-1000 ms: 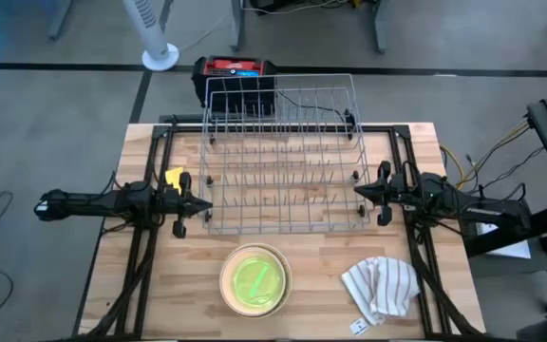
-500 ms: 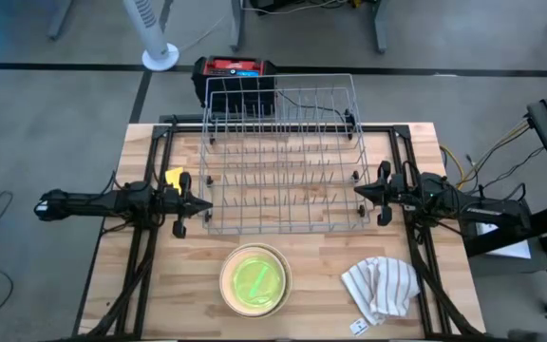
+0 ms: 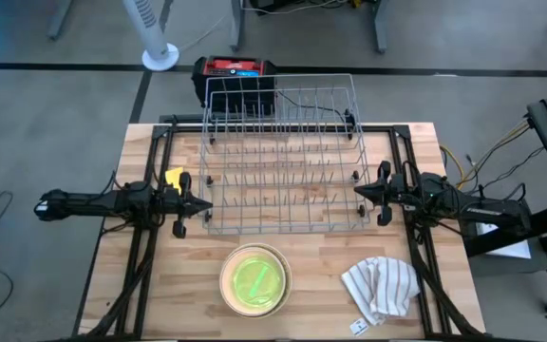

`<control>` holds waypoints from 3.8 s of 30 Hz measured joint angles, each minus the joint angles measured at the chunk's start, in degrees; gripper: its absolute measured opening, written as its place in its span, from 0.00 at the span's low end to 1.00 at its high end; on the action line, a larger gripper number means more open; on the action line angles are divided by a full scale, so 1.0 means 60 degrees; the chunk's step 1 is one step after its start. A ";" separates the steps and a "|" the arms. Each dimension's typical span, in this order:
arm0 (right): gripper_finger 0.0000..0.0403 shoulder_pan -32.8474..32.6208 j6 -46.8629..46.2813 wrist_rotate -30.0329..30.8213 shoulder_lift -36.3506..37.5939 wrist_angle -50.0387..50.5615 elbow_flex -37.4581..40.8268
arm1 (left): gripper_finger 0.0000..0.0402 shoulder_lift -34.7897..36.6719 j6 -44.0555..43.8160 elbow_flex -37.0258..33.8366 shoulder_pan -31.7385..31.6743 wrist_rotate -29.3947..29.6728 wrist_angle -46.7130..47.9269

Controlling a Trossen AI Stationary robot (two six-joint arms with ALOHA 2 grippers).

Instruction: Sort dishes

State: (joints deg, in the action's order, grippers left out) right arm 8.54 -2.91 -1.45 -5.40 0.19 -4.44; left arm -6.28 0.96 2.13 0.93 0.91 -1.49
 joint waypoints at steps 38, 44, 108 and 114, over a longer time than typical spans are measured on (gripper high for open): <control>0.00 -0.0003 -0.0001 0.0000 0.0001 0.0001 0.0000 | 0.00 0.0000 -0.0002 0.0000 -0.0003 0.0000 0.0000; 0.00 -0.0002 0.0003 0.0002 0.0001 0.0000 -0.0001 | 0.00 0.0000 -0.0002 0.0000 -0.0001 0.0001 0.0000; 0.00 -0.0004 -0.1017 -0.0203 -0.0002 -0.1571 -0.1080 | 0.00 -0.4403 -0.0652 0.4046 0.0751 -0.1323 -0.1181; 0.00 -0.0020 -0.0920 -0.1895 -0.0005 -0.1584 -0.1546 | 0.00 -0.5759 -0.0259 0.4921 0.2490 -0.0280 -0.1169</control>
State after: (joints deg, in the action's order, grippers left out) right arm 8.42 -8.43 -12.81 -5.42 -9.31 -13.72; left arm -40.84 -0.59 31.66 15.87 -0.77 -8.51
